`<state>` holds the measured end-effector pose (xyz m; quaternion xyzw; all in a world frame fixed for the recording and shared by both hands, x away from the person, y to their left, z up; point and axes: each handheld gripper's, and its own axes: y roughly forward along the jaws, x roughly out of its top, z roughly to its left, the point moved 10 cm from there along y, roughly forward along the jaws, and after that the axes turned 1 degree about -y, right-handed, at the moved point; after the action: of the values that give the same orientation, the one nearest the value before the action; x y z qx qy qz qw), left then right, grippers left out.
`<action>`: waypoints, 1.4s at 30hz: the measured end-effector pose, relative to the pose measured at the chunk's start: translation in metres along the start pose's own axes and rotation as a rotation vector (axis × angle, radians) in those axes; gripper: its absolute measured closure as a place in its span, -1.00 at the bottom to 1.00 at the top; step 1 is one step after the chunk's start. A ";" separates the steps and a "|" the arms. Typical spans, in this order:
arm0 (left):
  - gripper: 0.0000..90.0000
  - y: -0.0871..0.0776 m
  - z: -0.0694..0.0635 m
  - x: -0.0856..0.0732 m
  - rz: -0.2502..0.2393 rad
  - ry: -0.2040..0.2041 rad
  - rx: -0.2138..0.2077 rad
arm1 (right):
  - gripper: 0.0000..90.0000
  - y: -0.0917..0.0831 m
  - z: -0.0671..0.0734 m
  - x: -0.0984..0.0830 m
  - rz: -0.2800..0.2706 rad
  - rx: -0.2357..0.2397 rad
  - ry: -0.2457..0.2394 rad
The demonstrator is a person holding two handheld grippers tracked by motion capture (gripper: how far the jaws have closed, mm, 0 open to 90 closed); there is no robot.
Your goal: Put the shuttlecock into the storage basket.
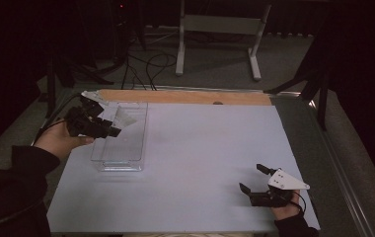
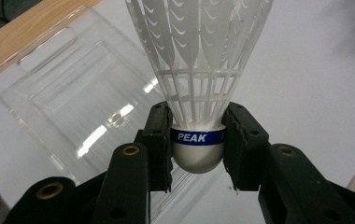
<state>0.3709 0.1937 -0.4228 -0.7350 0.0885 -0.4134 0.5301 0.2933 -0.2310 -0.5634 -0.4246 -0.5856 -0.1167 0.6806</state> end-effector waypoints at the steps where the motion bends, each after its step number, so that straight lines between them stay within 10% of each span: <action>1: 0.46 -0.003 0.004 -0.003 0.001 -0.010 0.010 | -0.79 0.000 0.000 0.000 0.000 0.000 -0.001; 19: 0.46 -0.010 0.037 -0.041 -0.013 -0.110 0.049 | -0.79 0.001 0.002 0.001 -0.007 0.006 -0.012; 42: 0.46 0.044 0.048 -0.083 -0.007 -0.171 -0.008 | -0.79 0.002 0.003 0.000 0.003 0.012 -0.011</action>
<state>0.3644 0.2564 -0.5076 -0.7700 0.0420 -0.3509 0.5312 0.2924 -0.2277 -0.5643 -0.4220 -0.5893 -0.1096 0.6802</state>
